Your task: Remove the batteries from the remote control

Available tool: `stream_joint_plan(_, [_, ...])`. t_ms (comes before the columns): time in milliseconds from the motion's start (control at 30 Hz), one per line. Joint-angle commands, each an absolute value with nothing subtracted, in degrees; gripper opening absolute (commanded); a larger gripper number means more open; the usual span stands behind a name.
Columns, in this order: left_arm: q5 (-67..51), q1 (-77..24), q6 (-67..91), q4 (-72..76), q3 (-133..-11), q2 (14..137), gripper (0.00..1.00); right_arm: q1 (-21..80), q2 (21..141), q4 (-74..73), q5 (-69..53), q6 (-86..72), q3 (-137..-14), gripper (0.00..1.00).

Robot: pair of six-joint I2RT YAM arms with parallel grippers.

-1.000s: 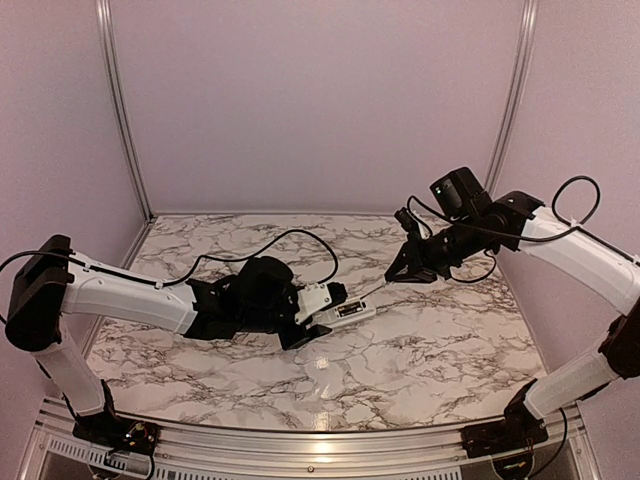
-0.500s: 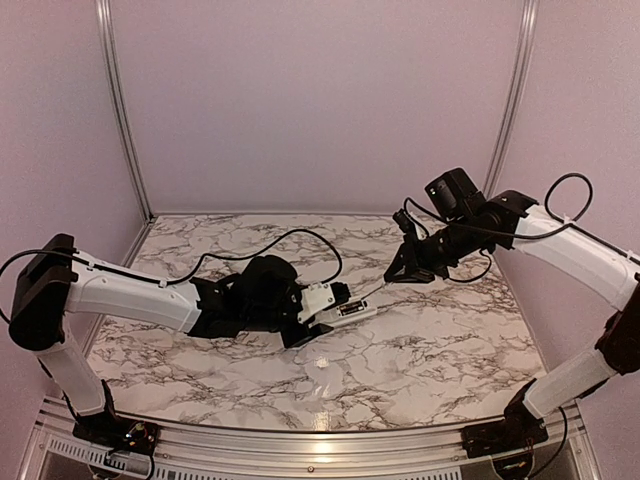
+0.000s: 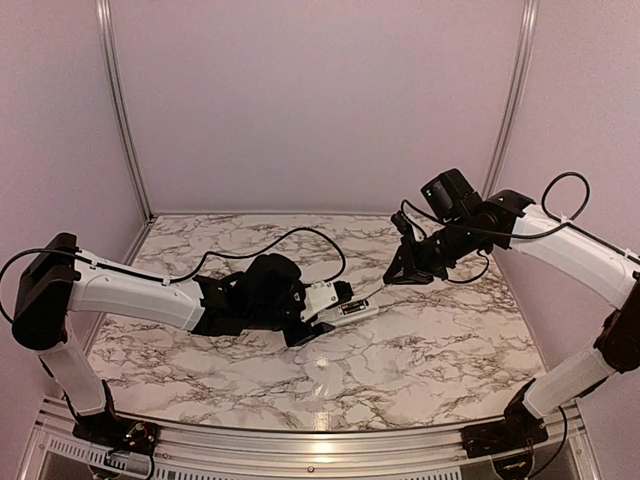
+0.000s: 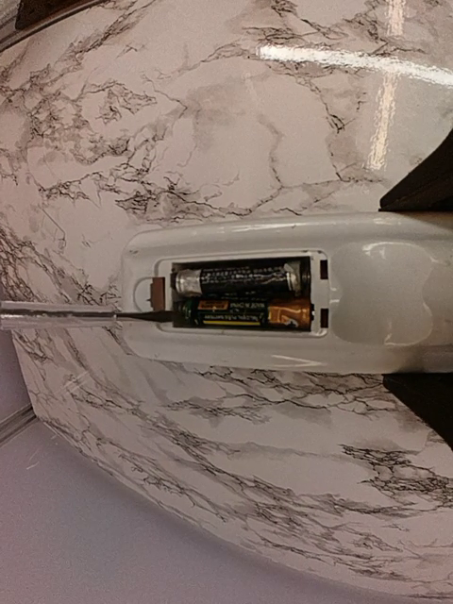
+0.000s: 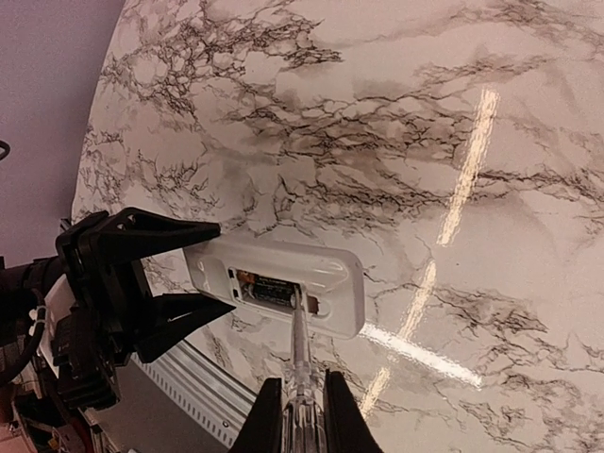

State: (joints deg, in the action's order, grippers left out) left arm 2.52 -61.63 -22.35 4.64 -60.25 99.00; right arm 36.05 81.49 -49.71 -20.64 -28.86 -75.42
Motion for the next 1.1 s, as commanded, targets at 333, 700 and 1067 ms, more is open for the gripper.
stream_joint_plan(333, [3.33, -62.31, -22.08, 4.14, -61.79, 99.66, 0.00, 36.65, 82.59, -50.73, -19.06, -28.90, -77.64, 0.00])
stream_joint_plan(700, [4.12, -62.58, -22.13, 3.39, -62.14, 99.73, 0.00, 38.87, 84.73, -52.60, -15.47, -29.07, -79.49, 0.00])
stream_joint_plan(1067, [4.52, -62.74, -21.89, 2.09, -62.86, 99.86, 0.00, 39.24, 85.86, -54.73, -12.57, -29.61, -82.16, 0.00])
